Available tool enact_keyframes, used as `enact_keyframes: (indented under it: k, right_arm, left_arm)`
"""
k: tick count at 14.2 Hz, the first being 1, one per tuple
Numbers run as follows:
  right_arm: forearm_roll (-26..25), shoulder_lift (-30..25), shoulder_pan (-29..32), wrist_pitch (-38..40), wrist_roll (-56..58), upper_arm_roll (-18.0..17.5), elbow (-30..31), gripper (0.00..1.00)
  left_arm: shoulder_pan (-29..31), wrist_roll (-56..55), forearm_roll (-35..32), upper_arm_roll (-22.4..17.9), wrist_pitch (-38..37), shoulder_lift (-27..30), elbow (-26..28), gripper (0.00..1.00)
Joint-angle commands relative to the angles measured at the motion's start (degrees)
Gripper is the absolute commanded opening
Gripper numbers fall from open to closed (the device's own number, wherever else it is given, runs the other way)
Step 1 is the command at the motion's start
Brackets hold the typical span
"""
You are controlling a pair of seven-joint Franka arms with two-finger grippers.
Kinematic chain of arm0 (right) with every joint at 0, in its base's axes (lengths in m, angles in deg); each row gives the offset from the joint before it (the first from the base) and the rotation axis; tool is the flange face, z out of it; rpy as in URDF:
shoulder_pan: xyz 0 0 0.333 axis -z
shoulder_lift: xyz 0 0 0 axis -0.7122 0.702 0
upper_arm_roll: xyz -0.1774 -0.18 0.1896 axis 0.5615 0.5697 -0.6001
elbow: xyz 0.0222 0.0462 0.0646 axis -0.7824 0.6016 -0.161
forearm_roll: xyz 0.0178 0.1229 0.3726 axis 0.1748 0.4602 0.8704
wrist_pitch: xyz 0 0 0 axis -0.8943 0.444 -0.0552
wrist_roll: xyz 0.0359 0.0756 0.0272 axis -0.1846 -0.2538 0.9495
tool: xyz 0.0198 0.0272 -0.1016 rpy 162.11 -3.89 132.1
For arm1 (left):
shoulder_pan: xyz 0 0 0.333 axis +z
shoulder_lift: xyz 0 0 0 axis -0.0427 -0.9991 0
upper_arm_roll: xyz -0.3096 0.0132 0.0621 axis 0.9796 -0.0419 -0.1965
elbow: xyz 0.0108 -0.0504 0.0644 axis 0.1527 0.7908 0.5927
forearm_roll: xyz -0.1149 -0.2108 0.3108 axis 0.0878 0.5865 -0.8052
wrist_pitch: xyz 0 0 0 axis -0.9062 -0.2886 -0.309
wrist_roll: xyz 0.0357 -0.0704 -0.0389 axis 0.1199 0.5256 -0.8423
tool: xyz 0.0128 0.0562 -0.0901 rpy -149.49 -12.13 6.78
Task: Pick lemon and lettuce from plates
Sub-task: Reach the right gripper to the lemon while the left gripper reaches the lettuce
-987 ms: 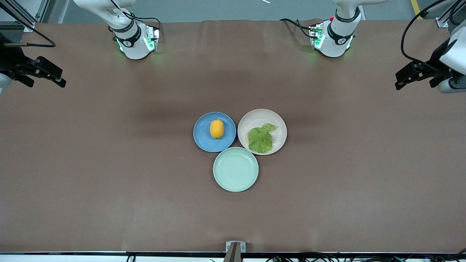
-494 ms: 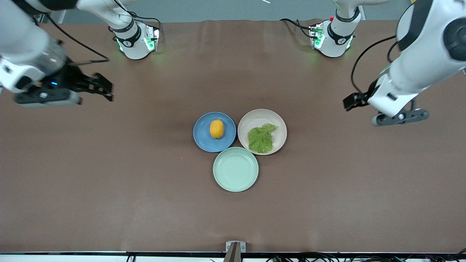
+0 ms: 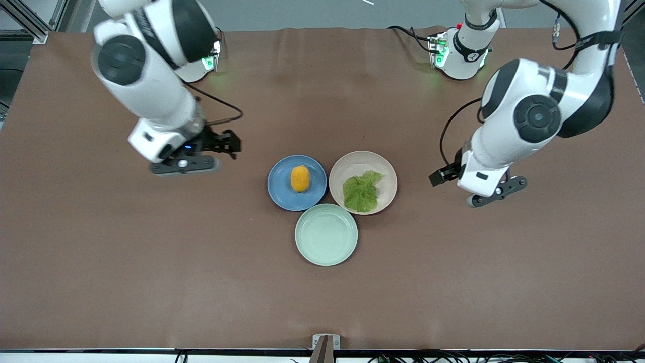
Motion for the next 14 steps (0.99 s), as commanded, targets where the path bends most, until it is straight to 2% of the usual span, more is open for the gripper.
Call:
enact_keyframes:
  k: [1, 4, 9, 14]
  right_arm:
    - [-0.5, 3.7, -5.7, -0.2, -6.4, 0.6, -0.9, 1.0]
    - [0.5, 7.9, -10.1, -7.7, -10.1, 0.6, 0.2, 1.0]
    - [0.6, 15.0, -12.9, -16.2, -14.2, 0.5, 1.4, 1.0]
    - [2.5, 19.6, -12.5, -21.4, -14.1, 0.5, 2.8, 1.0]
  left_arm:
    - [-2.4, -10.1, 0.7, 0.0, 4.2, -2.5, 1.5, 0.94]
    - [-5.2, -21.2, 0.4, -0.1, 14.7, -4.2, 6.5, 0.92]
    - [-9.3, -40.7, 0.1, -0.1, 22.4, -12.0, 5.9, 0.84]
    - [-12.0, -49.0, 0.1, -0.1, 26.5, -17.0, 5.9, 0.79]
